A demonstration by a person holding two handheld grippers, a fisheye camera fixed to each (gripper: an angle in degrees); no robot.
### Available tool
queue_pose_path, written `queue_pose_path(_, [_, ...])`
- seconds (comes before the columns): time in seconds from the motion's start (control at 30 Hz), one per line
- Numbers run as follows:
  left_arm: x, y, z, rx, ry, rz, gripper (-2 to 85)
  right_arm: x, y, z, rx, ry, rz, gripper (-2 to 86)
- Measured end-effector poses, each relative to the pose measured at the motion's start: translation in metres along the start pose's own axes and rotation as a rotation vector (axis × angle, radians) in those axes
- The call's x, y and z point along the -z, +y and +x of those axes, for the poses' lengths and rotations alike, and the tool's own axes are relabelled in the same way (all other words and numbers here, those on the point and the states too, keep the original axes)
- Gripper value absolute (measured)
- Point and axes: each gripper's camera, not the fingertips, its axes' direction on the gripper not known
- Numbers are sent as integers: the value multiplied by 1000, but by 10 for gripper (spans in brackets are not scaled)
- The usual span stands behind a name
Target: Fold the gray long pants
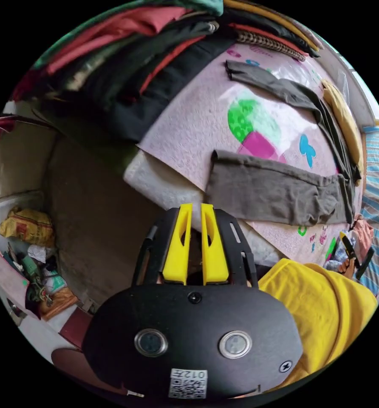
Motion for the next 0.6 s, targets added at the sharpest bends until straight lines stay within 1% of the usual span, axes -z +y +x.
queue_pose_path(0.07, [40,-17,11,-60,-122,170,5,-14,5,-3,5,10,6,7])
queue_pose_path(0.13, [63,-42,30,-166,-147,265,5,-27,3,-8,27,20,0,7])
queue_pose_path(0.17, [72,-65,44,-238,-154,280,5,-37,-3,-12,48,24,-12,6])
queue_pose_path(0.2, [75,-78,50,-262,-161,283,5,-43,-6,-15,59,27,-20,6])
queue_pose_path(0.27, [86,-131,72,-282,-151,318,5,-61,-24,-28,108,51,-23,6])
queue_pose_path(0.3, [88,-145,77,-290,-140,323,5,-65,-29,-33,123,59,-21,6])
queue_pose_path(0.37, [91,-199,96,-308,-102,299,6,-81,-50,-50,168,86,-17,6])
queue_pose_path(0.5, [87,-259,119,-305,-107,244,6,-106,-76,-69,190,68,-7,6])
queue_pose_path(0.6, [72,-290,127,-302,-82,119,5,-130,-87,-80,206,56,-17,6])
